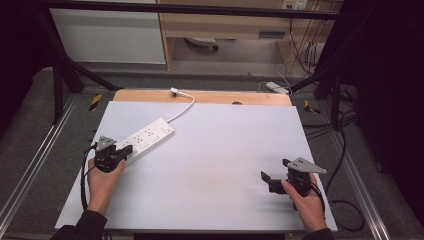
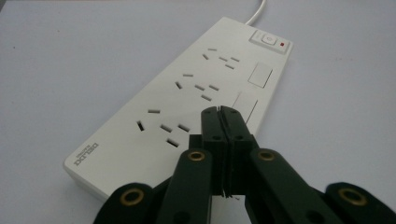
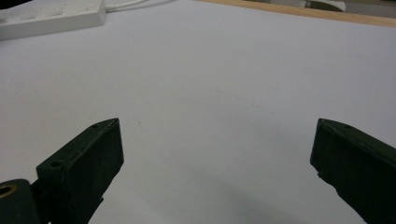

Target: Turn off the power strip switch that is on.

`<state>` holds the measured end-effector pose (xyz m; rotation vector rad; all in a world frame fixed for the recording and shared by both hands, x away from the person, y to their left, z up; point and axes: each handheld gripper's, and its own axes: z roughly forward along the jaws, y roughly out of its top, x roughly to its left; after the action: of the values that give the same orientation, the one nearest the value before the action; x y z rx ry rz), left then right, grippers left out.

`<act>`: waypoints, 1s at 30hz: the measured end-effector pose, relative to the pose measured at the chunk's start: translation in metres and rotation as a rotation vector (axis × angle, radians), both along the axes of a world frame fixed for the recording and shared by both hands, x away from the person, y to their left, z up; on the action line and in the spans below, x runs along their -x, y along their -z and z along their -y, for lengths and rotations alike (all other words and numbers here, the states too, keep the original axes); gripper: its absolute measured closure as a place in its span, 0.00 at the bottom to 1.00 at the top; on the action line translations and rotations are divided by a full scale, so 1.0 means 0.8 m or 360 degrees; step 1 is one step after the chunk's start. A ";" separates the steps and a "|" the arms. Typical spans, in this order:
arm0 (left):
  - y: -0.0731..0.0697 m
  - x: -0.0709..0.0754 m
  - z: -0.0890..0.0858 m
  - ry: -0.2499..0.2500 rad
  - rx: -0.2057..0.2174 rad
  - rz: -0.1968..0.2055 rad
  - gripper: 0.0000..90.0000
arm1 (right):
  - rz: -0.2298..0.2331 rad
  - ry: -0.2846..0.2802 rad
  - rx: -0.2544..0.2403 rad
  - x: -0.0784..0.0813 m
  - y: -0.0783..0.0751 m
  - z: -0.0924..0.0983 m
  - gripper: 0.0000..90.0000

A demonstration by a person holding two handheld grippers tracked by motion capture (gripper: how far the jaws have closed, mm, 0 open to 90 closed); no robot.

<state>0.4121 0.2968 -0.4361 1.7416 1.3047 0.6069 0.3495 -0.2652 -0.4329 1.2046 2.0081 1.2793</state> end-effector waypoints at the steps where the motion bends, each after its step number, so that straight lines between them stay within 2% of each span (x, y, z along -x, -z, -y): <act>1: 0.000 0.000 0.000 0.0000 0.0002 0.0006 0.98 | 0.0001 0.0000 0.0001 0.000 0.000 0.000 0.03; 7: -0.001 -0.001 0.002 0.0013 0.0003 0.0042 0.92 | -0.0007 0.0007 -0.0005 0.000 0.000 0.002 0.03; 15: -0.004 -0.002 0.008 0.0028 0.0020 0.0117 0.78 | -0.0008 0.0008 -0.0005 0.000 0.000 0.002 0.03; 19: -0.004 -0.004 0.009 0.0053 0.0042 0.0124 0.69 | -0.0008 0.0008 -0.0004 0.000 0.000 0.002 0.03; 25: -0.005 -0.006 0.012 0.0064 0.0048 0.0141 0.64 | -0.0007 0.0008 -0.0004 0.000 0.000 0.002 0.03; 30: -0.007 -0.007 0.014 0.0088 0.0066 0.0133 0.55 | -0.0008 0.0008 -0.0004 0.001 0.000 0.002 0.03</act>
<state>0.4180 0.2855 -0.4303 1.6948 1.1996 0.6105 0.3491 -0.2667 -0.4326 1.2140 2.0067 1.2779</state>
